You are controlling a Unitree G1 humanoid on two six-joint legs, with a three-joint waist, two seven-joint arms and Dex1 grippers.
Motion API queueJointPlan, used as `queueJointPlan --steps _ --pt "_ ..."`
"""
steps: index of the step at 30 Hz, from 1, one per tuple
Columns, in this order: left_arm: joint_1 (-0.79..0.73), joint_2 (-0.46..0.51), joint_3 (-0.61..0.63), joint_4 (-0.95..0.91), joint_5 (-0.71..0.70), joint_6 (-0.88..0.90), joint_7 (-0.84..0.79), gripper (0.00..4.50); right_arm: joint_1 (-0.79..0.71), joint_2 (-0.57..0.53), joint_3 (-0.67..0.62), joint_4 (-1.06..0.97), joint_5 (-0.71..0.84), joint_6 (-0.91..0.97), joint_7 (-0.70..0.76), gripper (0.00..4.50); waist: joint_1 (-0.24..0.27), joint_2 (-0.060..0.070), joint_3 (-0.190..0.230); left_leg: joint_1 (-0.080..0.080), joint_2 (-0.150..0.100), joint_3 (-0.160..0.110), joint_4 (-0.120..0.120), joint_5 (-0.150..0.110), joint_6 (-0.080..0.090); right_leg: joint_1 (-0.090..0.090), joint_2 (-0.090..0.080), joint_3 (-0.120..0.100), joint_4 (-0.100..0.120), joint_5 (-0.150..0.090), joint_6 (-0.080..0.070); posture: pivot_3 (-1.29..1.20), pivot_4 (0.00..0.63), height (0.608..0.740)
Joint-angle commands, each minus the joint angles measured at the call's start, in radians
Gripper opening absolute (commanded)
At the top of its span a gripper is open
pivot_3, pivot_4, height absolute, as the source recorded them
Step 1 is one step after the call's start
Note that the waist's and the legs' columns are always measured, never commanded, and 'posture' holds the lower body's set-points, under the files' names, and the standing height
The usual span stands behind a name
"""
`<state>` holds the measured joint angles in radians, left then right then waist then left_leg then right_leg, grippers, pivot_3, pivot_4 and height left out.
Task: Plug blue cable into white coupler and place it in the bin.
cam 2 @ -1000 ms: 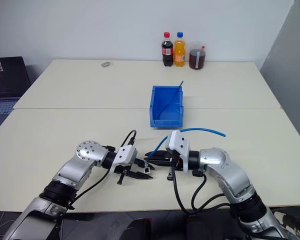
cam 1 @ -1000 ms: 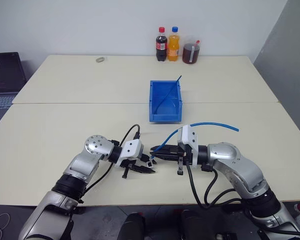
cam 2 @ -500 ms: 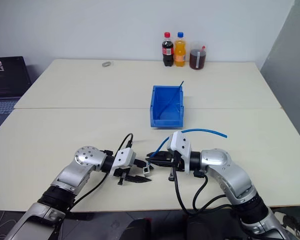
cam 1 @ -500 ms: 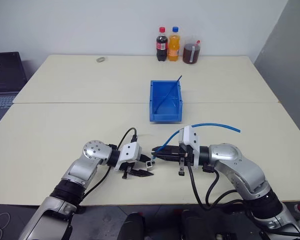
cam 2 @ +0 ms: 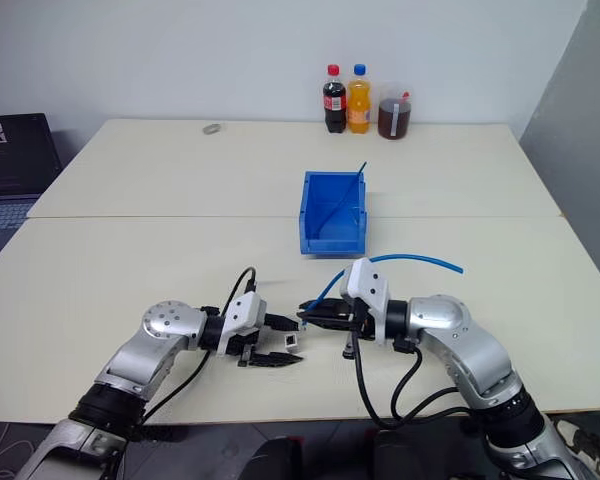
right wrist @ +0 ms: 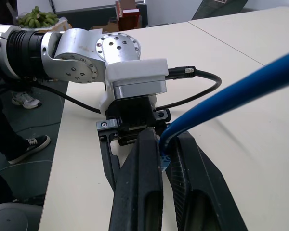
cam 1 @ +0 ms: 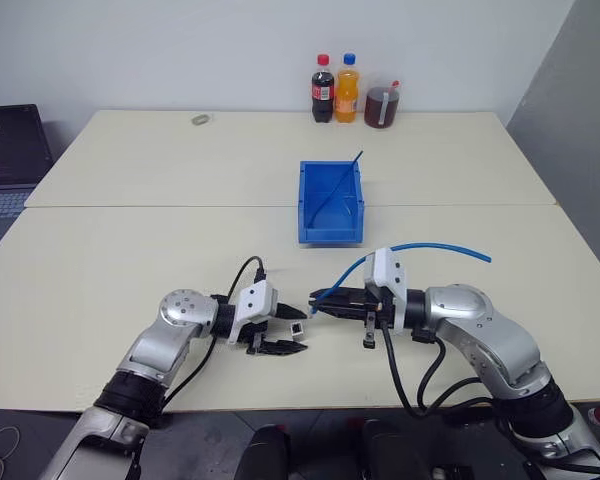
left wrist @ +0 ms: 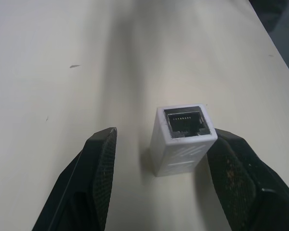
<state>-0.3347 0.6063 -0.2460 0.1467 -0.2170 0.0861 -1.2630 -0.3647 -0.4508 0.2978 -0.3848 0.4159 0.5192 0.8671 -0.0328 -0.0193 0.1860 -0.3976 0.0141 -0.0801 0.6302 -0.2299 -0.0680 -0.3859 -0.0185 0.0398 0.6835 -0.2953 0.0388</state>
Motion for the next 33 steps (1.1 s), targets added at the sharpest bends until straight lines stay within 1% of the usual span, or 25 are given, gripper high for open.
queueJointPlan --steps 1,6,8,9,12,13,15,18,23,27,33 --pt "0.047 -0.001 0.019 -0.068 -0.002 0.031 0.048 2.96 0.001 -0.003 -0.018 -0.047 0.017 0.004 -0.002 0.0 0.0 0.0 0.0 0.0 0.0 0.0 0.0 0.0 0.0 0.0 0.0 0.0 0.0 0.0 0.0 0.0 0.15 0.74" --pt "0.073 -0.013 0.022 -0.093 -0.001 0.026 0.082 2.96 -0.002 -0.001 -0.017 -0.045 0.013 0.004 -0.003 0.0 0.001 0.0 0.0 0.0 0.0 0.0 0.0 0.0 0.0 0.0 0.0 0.0 0.0 0.0 0.0 0.0 0.15 0.74" --pt "0.073 -0.018 0.026 -0.088 -0.001 0.014 0.092 2.6 -0.003 -0.001 -0.016 -0.045 0.012 0.004 -0.002 0.0 0.001 0.0 0.0 0.0 0.0 0.0 0.0 0.0 0.0 0.0 0.0 0.0 0.0 0.0 0.0 0.0 0.15 0.74" --pt "0.071 -0.022 0.029 -0.083 -0.004 0.012 0.095 2.53 -0.003 -0.002 -0.016 -0.045 0.012 0.004 -0.001 0.0 0.001 0.0 0.0 0.0 0.0 0.0 0.0 0.0 0.0 0.0 0.0 0.0 0.0 0.0 0.0 0.0 0.15 0.74" --pt "0.065 -0.024 0.028 -0.073 -0.007 0.007 0.094 1.79 -0.002 -0.003 -0.014 -0.044 0.01 0.004 0.0 0.0 0.001 0.0 0.0 0.0 0.0 0.0 0.0 0.0 0.0 0.0 0.0 0.0 0.0 0.0 0.0 0.0 0.15 0.74" --pt "0.065 -0.024 0.027 -0.072 -0.009 0.007 0.091 1.69 -0.002 -0.002 -0.014 -0.044 0.01 0.003 0.0 0.0 0.001 0.0 0.0 0.0 0.0 0.0 0.0 0.0 0.0 0.0 0.0 0.0 0.0 0.0 0.0 0.0 0.15 0.74" --pt "0.064 -0.023 0.023 -0.069 -0.012 0.004 0.081 1.23 -0.002 -0.001 -0.013 -0.043 0.008 0.003 -0.001 0.0 0.001 0.0 0.0 0.0 0.0 0.0 0.0 0.0 0.0 0.0 0.0 0.0 -0.001 0.0 0.0 0.0 0.15 0.74" --pt "0.065 -0.021 0.02 -0.07 -0.015 0.003 0.073 0.8 -0.001 0.0 -0.013 -0.043 0.007 0.002 -0.004 0.0 0.001 0.0 0.0 0.0 0.0 0.0 0.0 0.0 0.0 0.0 0.0 0.0 -0.001 0.0 0.0 0.0 0.15 0.74" --pt "0.046 -0.014 0.015 -0.062 -0.013 -0.008 0.04 0.8 -0.003 0.005 -0.011 -0.034 0.002 -0.005 -0.006 0.0 0.001 0.0 0.0 0.0 0.0 0.0 0.0 0.0 0.0 0.0 0.0 0.0 -0.001 0.0 0.0 0.0 0.15 0.74" --pt "-0.026 0.009 -0.01 -0.015 0.002 -0.023 -0.047 0.8 -0.021 0.023 0.011 0.009 -0.016 -0.027 0.005 0.0 0.001 0.0 0.0 0.0 0.0 0.0 0.0 0.0 0.0 0.0 0.0 -0.001 0.0 0.0 0.0 0.0 0.15 0.74" --pt "-0.11 0.007 -0.046 0.092 0.037 -0.07 -0.125 0.8 -0.046 0.066 0.067 0.091 -0.079 -0.094 0.018 0.0 0.0 0.0 0.0 -0.001 0.0 0.0 0.0 0.0 0.0 0.0 0.0 0.0 -0.001 0.0 0.0 0.0 0.15 0.74"
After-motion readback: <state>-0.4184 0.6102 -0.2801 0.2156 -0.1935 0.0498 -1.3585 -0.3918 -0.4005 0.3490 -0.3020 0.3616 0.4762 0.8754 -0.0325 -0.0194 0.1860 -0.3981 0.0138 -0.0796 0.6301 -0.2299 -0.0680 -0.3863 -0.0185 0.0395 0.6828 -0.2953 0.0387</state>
